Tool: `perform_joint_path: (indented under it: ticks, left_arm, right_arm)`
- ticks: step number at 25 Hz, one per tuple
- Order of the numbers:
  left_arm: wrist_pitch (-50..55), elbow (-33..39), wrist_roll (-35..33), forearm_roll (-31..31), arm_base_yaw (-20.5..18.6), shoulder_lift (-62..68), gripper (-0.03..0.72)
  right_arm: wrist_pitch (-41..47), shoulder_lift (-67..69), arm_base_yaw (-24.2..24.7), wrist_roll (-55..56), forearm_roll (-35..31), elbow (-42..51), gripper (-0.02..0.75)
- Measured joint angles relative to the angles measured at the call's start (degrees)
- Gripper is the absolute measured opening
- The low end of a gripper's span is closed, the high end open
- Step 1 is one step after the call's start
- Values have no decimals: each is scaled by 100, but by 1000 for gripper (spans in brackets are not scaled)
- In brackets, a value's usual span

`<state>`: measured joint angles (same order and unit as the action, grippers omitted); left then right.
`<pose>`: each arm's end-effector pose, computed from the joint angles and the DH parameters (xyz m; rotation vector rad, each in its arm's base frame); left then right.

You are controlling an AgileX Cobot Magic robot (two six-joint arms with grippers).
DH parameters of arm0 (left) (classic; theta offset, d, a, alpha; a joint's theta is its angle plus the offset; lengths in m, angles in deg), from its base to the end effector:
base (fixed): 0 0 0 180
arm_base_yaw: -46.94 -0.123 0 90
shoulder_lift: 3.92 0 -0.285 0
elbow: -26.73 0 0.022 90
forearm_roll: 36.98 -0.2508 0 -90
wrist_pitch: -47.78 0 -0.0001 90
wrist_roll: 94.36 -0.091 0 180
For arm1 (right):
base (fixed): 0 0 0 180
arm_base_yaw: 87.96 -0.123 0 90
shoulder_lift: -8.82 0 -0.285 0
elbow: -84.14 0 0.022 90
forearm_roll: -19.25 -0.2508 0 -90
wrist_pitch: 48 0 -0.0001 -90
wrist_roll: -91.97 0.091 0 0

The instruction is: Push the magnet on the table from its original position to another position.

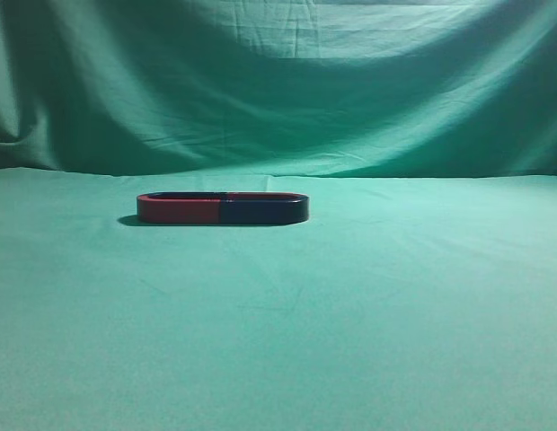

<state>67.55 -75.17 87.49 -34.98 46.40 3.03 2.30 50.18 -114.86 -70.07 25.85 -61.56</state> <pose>0.0530 -0.0006 0.1777 -0.0599 1.8285 -0.0500 0.0902 0.0368 0.3417 -0.2034 2.1991 0.3008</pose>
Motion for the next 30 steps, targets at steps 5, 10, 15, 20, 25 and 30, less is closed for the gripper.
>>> perform_joint_path:
  ticks: [5, 10, 15, 20, 25, 30]
  left_arm:
    - [0, 0, 0, 0, 0, 0, 399]
    - [0, 0, 0, 0, 0, 0, 399]
    - [0, 0, 0, 0, 0, 0, 399]
    - [0, 0, 0, 0, 0, 0, 399]
    - [0, 0, 0, 0, 0, 0, 399]
    - [0, 0, 0, 0, 0, 0, 399]
  right_arm:
    - [215, -975, 0, 9, -262, 266, 0]
    - [259, -1400, 0, -152, -185, 486, 0]
    - [-1002, -1487, 0, -329, 250, 1215, 0]
    - [-2971, -1761, 491, -352, 621, 2574, 0]
    - [-3649, -2631, 1485, -327, 634, 3706, 0]
    - [-3717, -3384, 2025, -319, 644, 4397, 0]
